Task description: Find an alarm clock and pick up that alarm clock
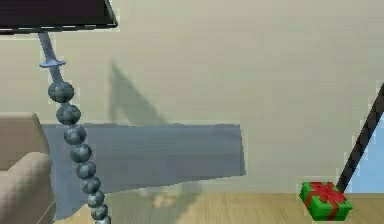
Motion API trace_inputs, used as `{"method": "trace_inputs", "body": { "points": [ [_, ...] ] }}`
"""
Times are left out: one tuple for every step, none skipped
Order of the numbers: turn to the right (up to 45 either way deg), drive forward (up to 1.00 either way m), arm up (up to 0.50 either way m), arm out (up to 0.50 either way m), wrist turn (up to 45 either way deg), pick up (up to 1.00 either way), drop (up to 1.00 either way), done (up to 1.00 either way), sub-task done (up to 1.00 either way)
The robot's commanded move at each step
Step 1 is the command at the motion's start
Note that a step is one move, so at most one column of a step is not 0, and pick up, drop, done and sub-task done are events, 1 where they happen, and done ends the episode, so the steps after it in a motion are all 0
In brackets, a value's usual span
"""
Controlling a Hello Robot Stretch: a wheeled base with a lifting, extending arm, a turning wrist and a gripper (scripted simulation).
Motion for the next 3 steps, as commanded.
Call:
{"method": "trace_inputs", "body": {
  "points": [
    [45.0,0.00,0.00,0.00,0.0,0.00,0.00,0.00,0.00],
    [15.0,0.00,0.00,0.00,0.0,0.00,0.00,0.00,0.00],
    [0.0,1.00,0.00,0.00,0.0,0.00,0.00,0.00,0.00]
  ]
}}
